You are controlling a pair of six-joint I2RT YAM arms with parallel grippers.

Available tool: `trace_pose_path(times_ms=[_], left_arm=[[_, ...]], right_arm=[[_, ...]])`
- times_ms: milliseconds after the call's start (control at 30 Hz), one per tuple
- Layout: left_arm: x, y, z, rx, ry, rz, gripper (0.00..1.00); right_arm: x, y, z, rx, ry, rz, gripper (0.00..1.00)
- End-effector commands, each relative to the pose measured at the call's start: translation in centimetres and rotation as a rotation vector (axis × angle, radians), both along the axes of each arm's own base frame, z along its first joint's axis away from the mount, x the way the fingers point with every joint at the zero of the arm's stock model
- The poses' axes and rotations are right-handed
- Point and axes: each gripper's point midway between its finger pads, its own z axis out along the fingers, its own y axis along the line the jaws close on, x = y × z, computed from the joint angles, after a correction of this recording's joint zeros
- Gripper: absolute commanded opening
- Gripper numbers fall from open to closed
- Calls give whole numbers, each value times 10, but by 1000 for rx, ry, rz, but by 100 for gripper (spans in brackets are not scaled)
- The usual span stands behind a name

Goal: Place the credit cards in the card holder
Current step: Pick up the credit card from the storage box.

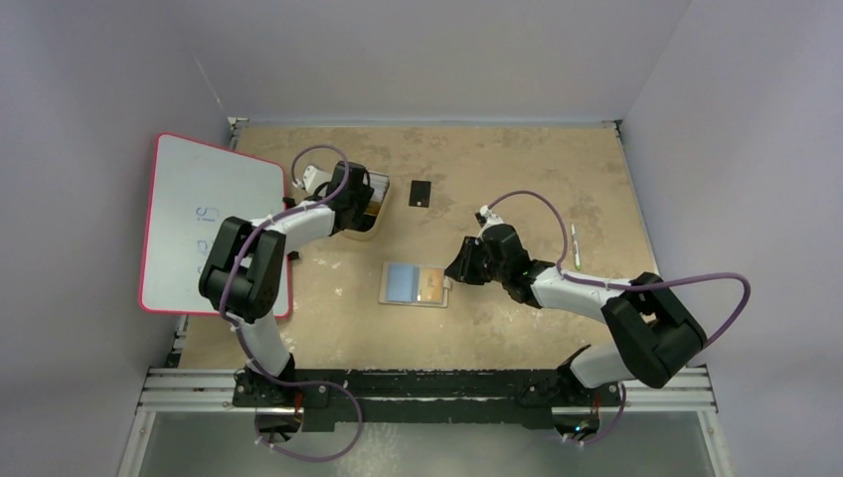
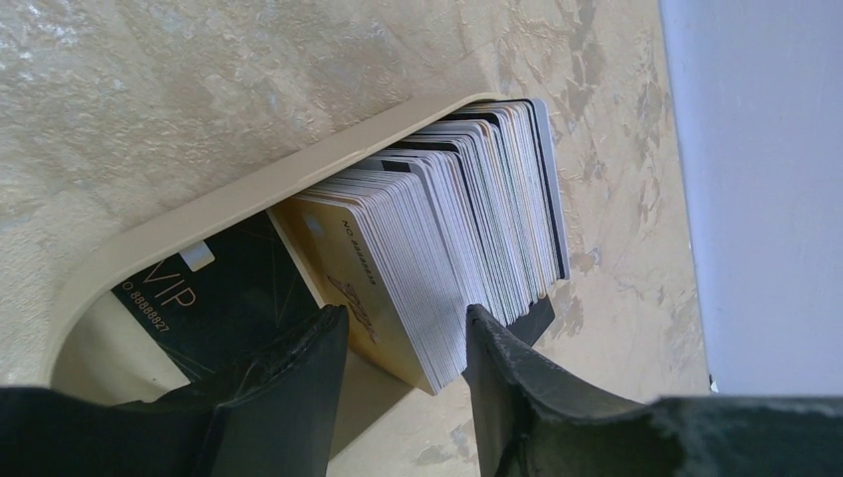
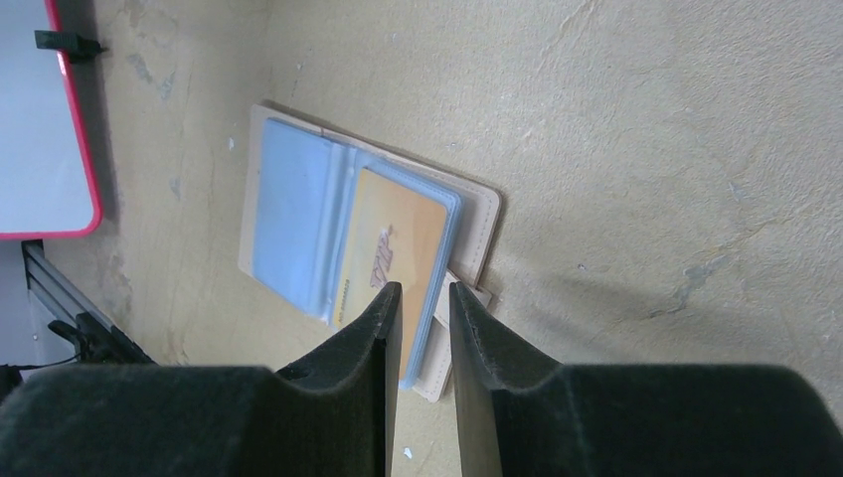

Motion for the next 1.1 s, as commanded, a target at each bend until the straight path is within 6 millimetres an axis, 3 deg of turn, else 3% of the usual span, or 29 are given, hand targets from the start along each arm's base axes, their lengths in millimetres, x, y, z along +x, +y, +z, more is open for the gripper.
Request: trace_pose_path(times_ms=[0, 200, 1067], left_arm=[[14, -3, 17, -28, -76, 4, 44], [19, -3, 27, -28, -105, 1, 34], [19, -6, 48, -54, -135, -3, 17]], right_arm=[[10, 5, 20, 11, -58, 7, 26], [10, 6, 16, 10, -52, 8, 26], [10, 7, 15, 21, -56, 7, 26]])
